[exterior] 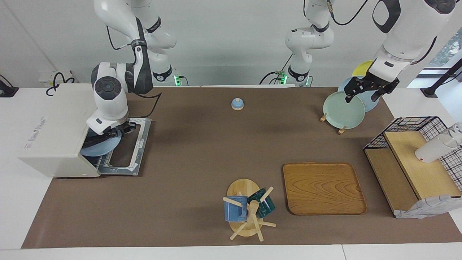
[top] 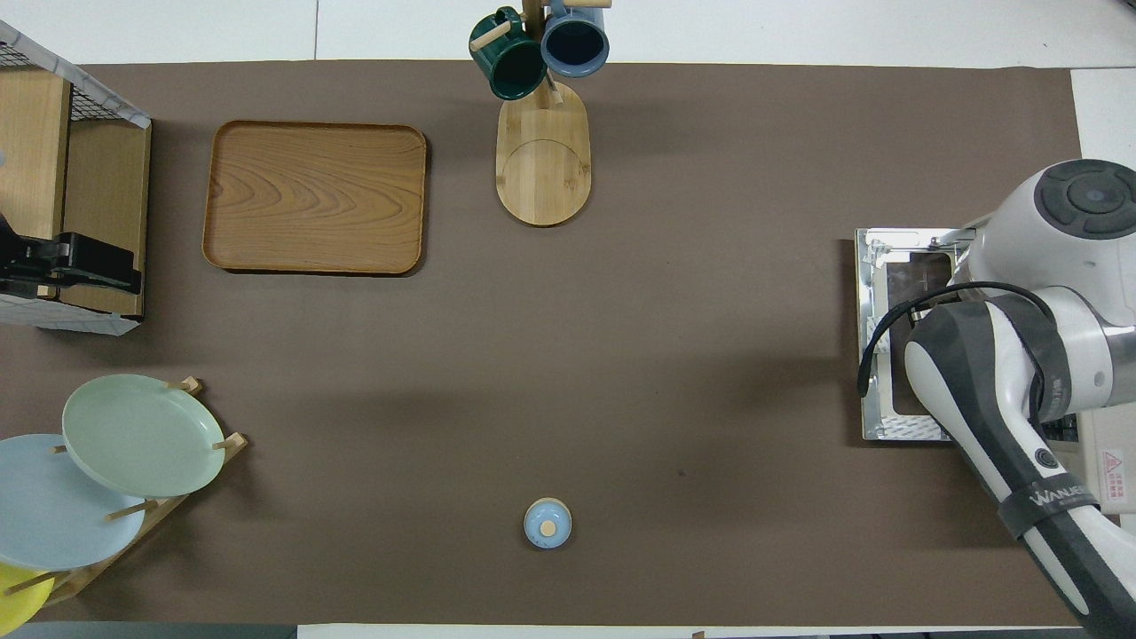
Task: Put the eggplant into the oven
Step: 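Release the plate and withdraw the right gripper from the oven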
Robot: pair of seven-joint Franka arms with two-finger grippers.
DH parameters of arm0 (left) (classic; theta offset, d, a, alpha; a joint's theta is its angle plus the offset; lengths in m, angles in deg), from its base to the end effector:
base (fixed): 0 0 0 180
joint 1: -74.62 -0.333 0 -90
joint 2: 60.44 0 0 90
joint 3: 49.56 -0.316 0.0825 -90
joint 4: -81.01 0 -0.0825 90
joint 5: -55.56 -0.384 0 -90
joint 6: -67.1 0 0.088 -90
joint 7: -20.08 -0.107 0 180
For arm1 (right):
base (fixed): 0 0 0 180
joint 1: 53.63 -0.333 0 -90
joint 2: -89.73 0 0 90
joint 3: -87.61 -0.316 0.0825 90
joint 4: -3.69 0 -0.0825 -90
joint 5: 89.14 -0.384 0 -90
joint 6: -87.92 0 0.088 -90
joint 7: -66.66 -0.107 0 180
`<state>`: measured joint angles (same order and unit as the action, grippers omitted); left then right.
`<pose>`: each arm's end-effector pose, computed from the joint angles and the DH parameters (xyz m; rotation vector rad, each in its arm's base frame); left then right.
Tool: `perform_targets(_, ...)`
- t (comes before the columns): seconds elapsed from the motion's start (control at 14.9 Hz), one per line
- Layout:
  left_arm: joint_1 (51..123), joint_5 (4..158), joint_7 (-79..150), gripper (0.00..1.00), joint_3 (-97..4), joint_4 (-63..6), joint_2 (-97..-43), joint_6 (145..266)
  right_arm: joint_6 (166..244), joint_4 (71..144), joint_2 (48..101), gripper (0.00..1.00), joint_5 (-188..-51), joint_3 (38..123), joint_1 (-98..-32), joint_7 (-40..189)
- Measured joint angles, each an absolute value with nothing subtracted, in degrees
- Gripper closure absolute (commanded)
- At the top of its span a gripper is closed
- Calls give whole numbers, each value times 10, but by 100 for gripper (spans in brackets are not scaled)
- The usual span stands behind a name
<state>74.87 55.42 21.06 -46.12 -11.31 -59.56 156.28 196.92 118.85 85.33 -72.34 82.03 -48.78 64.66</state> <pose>0.5462 -0.0352 0.6127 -3.1351 0.0741 0.0616 0.5498 -0.0147 0.4055 2.8628 0.1432 -0.2541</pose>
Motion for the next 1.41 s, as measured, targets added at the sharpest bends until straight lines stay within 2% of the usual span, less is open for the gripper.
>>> perform_targets(0.34, 749, 554, 211, 0, -461, -113, -596, 1563, 2019, 1184, 843, 100, -772, 818, -527, 617)
perform_targets(0.67, 749, 554, 211, 0, -461, -113, -596, 1563, 2100, 1205, 772, 100, -772, 819, -538, 559)
perform_targets(0.87, 749, 554, 211, 0, -461, -113, -596, 1563, 2108, 1209, 747, 100, -772, 820, -537, 552)
perform_targets(1.41, 749, 554, 211, 0, -461, -113, -596, 1563, 2113, 1219, 746, 100, -727, 819, -538, 551)
